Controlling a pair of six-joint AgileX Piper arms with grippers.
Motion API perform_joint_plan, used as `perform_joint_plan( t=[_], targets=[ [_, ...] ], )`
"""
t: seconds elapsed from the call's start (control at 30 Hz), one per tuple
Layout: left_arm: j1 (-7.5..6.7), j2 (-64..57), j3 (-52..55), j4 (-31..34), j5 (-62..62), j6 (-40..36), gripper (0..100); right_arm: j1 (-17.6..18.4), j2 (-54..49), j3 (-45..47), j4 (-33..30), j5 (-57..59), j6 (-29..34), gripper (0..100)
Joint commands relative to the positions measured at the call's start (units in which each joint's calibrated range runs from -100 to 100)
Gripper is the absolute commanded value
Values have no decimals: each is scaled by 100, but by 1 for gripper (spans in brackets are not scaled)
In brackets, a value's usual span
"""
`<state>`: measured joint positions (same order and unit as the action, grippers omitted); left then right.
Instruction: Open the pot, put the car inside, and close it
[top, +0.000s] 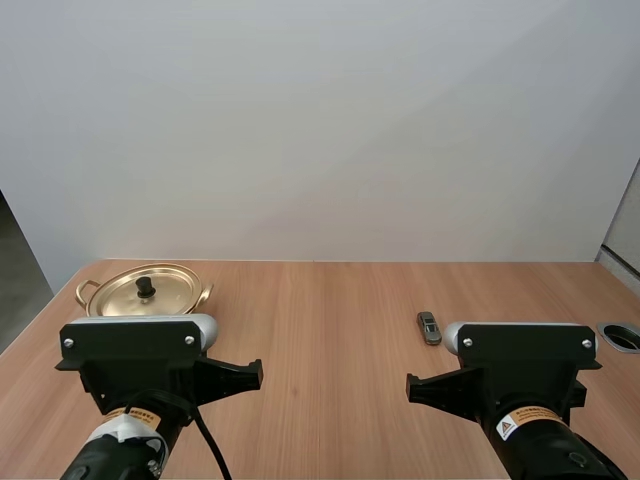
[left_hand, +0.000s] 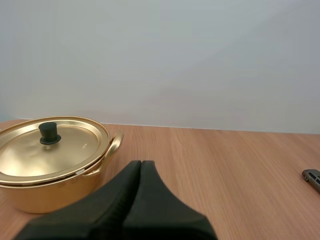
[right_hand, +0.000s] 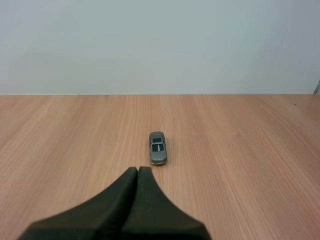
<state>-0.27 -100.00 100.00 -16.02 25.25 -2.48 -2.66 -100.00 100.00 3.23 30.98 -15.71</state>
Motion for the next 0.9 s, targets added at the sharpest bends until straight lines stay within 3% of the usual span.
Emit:
perform_joint_plan(
  t=[0.0, 0.57, 0.63, 0.8, 0.87],
  targets=[
    [-1, 0, 0, 6, -5, 1, 0, 5, 0, 0, -7, 11, 1, 0],
    [-1, 0, 0, 6, -3, -280, 0, 5, 0, 0, 119, 30, 1, 0],
    [-1, 0, 0, 149, -124, -162, 0, 5, 0, 0, -323, 26, -43, 0],
    [-1, 0, -962, 1919, -242, 710, 0, 5, 0, -350, -2080, -244, -34, 0],
    [-1, 0, -1614, 2277, 182, 710, 0, 5, 0, -733, -2892, -244, -34, 0]
  ],
)
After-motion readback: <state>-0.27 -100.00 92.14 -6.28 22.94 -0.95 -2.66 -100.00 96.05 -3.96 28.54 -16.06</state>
